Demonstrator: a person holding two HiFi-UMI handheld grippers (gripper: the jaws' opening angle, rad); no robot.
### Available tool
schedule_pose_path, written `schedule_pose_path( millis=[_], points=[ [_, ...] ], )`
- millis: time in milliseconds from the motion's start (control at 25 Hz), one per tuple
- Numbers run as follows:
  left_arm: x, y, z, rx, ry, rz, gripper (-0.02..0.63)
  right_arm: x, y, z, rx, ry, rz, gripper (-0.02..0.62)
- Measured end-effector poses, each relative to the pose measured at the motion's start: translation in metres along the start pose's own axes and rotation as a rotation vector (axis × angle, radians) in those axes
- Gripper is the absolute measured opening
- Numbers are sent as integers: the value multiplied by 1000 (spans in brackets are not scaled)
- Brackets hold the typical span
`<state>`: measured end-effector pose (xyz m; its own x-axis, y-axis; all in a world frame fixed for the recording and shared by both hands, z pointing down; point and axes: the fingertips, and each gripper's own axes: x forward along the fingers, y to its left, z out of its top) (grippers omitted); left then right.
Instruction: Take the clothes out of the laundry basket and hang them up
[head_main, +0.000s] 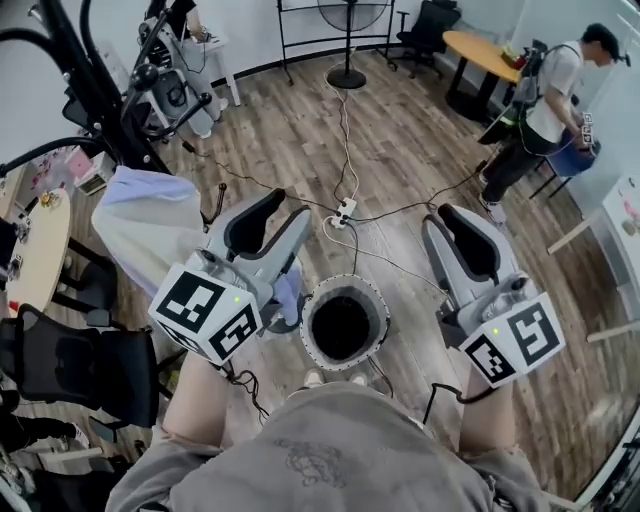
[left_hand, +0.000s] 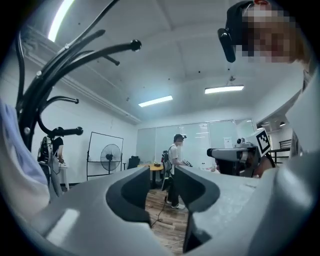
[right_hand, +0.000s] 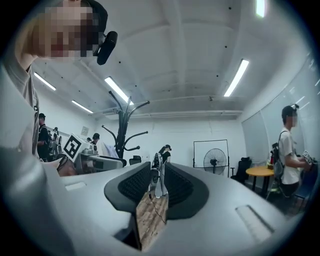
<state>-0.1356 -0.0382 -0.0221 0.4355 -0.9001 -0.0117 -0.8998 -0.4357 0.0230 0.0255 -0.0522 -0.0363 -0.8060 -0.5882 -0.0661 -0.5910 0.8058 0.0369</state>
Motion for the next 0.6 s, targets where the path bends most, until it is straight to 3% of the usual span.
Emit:
schedule_pose_path(
  millis=[240, 440, 600],
  points=[
    [32, -18, -38, -6, 54, -69, 122, -28, -28, -29, -1, 82, -98, 50],
    [46, -32, -68, 67, 128, -83, 106, -49, -40, -54, 15, 140, -153, 37],
    [51, -39, -97, 80, 191, -94, 97, -59, -45, -82, 46, 188, -166, 26]
  ],
)
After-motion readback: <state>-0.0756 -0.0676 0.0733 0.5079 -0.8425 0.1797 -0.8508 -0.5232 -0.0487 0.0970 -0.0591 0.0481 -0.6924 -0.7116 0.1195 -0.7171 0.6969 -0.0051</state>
